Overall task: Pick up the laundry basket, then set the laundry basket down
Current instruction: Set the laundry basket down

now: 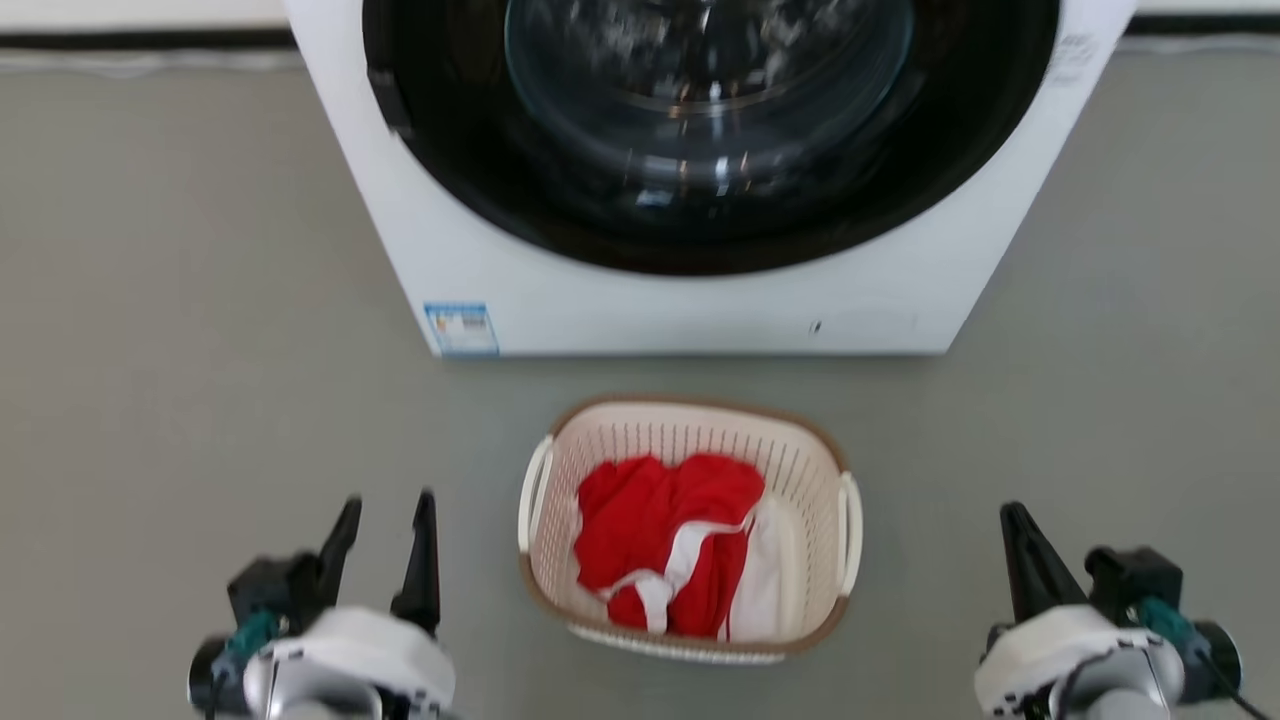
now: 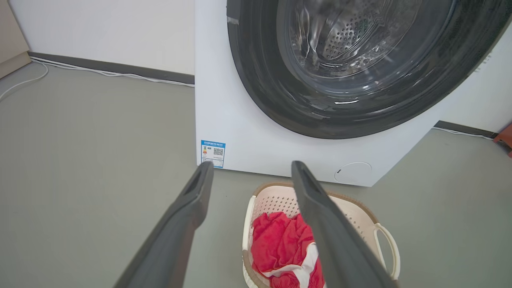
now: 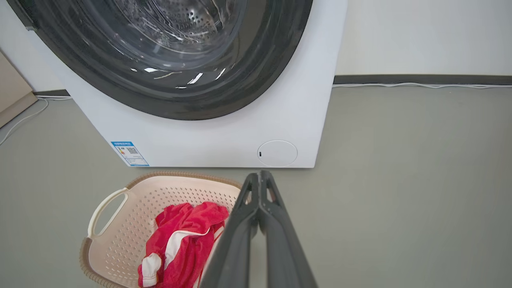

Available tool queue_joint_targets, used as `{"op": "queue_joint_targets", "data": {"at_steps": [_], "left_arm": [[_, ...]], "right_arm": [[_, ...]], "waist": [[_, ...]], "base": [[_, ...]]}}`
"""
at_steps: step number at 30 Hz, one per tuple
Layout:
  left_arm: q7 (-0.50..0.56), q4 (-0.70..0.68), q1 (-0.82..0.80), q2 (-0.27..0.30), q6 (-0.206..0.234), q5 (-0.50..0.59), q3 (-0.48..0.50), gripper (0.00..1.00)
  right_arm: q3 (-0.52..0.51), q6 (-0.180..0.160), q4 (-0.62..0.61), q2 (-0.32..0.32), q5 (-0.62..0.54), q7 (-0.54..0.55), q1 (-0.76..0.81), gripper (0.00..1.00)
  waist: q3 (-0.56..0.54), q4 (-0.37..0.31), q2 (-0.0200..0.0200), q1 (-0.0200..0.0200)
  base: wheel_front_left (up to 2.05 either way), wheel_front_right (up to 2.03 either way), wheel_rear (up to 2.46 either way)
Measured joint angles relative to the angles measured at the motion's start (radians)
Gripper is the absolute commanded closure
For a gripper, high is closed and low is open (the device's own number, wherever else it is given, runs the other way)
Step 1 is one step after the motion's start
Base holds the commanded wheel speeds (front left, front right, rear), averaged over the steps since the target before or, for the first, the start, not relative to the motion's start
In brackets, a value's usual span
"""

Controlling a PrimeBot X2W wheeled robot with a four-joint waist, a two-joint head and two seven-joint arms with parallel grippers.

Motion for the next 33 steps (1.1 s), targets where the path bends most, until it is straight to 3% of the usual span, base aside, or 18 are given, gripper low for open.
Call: {"op": "queue_joint_targets", "data": {"at_steps": [6,21,33], "left_arm": [[0.000,-0.020,-0.092,-0.006,-0.004,-0.005,-0.011,0.00],[0.000,-0.049,-0.234,-0.012,-0.004,-0.049,-0.033,0.00],[0.000,-0.045,-0.268,-0.013,-0.004,-0.056,-0.055,0.00]], "right_arm": [[0.013,0.000,0.112,-0.004,-0.020,0.038,-0.112,1.00],[0.189,0.000,0.444,-0.069,-0.030,0.099,-0.367,1.00],[0.325,0.000,0.618,-0.067,-0.016,0.087,-0.381,1.00]], "waist": [[0.108,0.032,0.0000,0.0000],[0.337,0.126,0.0000,-0.0001],[0.394,0.145,0.0000,-0.0001]], "base": [[0.00,0.00,0.00],[0.00,0.00,0.00],[0.00,0.00,0.00]]}}
